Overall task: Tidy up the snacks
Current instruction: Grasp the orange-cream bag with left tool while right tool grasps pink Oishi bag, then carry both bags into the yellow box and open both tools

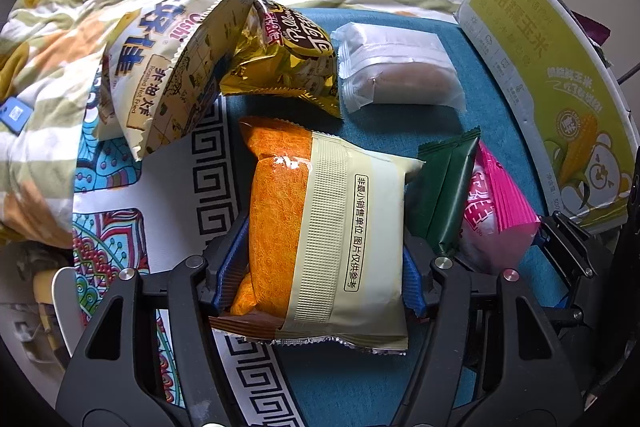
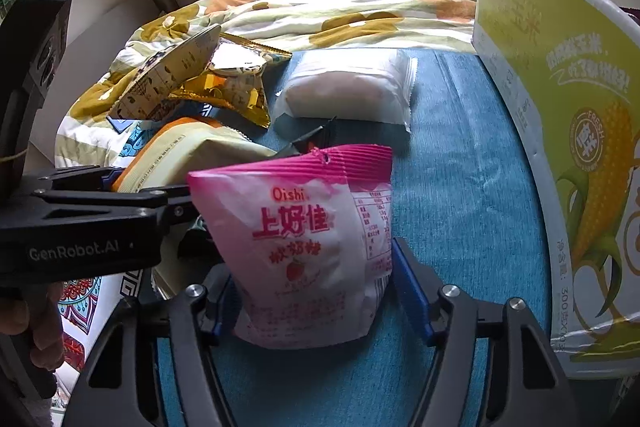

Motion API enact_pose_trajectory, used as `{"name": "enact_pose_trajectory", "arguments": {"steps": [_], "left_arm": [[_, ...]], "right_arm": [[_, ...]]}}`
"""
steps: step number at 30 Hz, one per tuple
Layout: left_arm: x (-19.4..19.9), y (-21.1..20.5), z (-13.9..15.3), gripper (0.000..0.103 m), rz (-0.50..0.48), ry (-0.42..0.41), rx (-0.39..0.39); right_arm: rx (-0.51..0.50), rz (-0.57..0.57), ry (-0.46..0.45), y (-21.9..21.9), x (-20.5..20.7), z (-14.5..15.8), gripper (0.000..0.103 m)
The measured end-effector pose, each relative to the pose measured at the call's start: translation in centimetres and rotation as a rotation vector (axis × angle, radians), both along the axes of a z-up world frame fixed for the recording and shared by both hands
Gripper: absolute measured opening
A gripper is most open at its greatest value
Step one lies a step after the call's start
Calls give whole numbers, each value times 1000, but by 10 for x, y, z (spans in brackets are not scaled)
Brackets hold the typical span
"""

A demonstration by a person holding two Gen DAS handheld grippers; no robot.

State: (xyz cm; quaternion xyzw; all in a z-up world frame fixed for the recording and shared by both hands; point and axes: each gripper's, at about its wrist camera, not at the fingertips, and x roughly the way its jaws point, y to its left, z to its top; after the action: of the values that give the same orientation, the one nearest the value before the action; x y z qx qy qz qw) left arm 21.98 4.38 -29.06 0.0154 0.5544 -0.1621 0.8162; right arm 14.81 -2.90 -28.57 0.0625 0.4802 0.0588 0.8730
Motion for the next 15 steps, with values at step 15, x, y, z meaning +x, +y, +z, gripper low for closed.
{"name": "enact_pose_trajectory", "arguments": {"steps": [15], "left_arm": [[-22,10,24,60,12,-5,6]], "right_arm": [[-24,-73,-37,-17,-26,24,43]]}}
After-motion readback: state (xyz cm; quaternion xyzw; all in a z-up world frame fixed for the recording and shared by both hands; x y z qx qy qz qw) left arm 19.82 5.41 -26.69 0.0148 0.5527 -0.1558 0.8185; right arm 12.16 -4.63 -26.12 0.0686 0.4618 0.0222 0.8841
